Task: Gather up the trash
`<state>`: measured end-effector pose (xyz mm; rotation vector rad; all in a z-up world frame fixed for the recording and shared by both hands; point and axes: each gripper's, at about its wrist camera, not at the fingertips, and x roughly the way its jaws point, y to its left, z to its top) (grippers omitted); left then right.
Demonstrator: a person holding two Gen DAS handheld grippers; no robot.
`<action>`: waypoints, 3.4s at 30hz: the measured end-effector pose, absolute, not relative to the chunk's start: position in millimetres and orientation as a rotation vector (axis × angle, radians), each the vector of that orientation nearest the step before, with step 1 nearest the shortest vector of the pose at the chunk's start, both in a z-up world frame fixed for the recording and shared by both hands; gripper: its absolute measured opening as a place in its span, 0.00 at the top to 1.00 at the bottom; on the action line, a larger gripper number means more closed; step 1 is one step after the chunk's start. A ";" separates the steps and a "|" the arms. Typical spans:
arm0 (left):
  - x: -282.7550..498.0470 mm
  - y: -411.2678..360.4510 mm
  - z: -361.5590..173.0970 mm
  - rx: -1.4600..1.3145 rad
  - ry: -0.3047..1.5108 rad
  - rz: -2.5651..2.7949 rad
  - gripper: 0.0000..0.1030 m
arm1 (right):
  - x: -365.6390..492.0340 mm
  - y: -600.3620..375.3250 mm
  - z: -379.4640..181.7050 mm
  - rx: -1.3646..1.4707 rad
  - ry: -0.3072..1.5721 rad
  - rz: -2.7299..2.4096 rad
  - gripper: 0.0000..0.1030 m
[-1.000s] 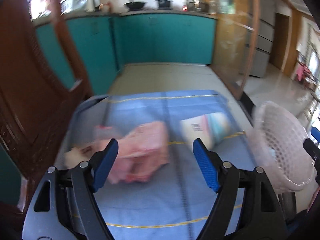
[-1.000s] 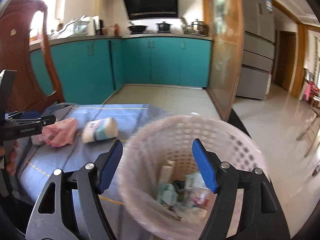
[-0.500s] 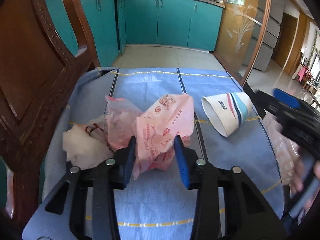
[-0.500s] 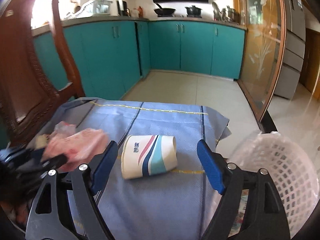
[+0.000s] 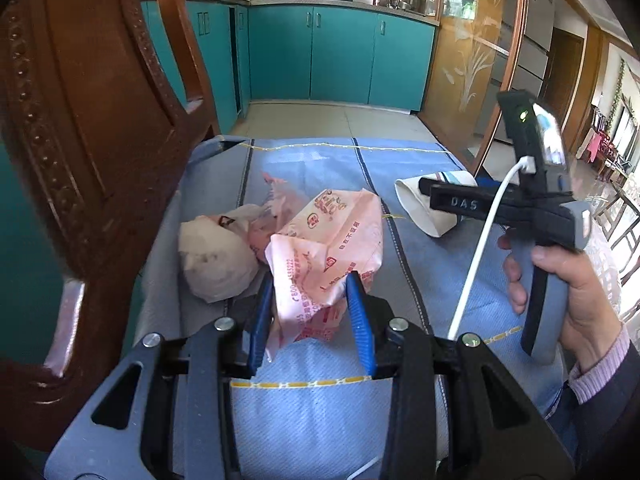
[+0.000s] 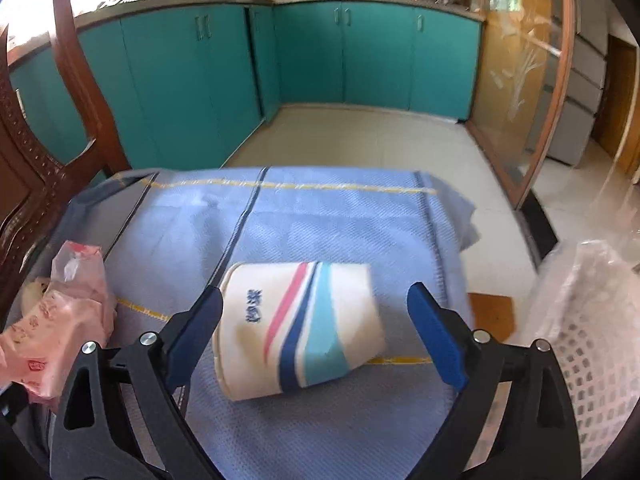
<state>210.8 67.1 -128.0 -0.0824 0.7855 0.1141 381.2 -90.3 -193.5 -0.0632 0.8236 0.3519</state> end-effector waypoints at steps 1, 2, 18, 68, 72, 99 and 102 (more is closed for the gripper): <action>209.8 68.2 -127.5 -0.084 0.784 0.115 0.64 | 380.5 -89.0 -195.3 -0.061 0.831 0.364 0.19; 208.7 69.7 -127.0 -0.087 0.783 0.117 0.64 | 379.2 -87.3 -196.3 -0.066 0.837 0.375 0.31; 196.1 79.2 -121.9 -0.136 0.755 0.135 0.64 | 315.9 -101.0 -161.0 -0.105 0.758 0.561 0.80; 141.1 3.6 -48.1 -0.023 0.511 0.149 0.66 | 193.8 -159.4 -103.1 -0.277 0.336 0.333 0.81; 141.3 4.8 -45.7 -0.024 0.512 0.149 0.66 | 193.6 -158.7 -102.6 -0.278 0.338 0.328 0.81; 140.5 3.3 -47.3 -0.033 0.522 0.160 0.66 | 186.6 -158.6 -101.4 -0.295 0.309 0.317 0.81; 141.3 2.5 -48.3 -0.032 0.527 0.159 0.66 | 187.2 -159.0 -101.7 -0.293 0.311 0.314 0.81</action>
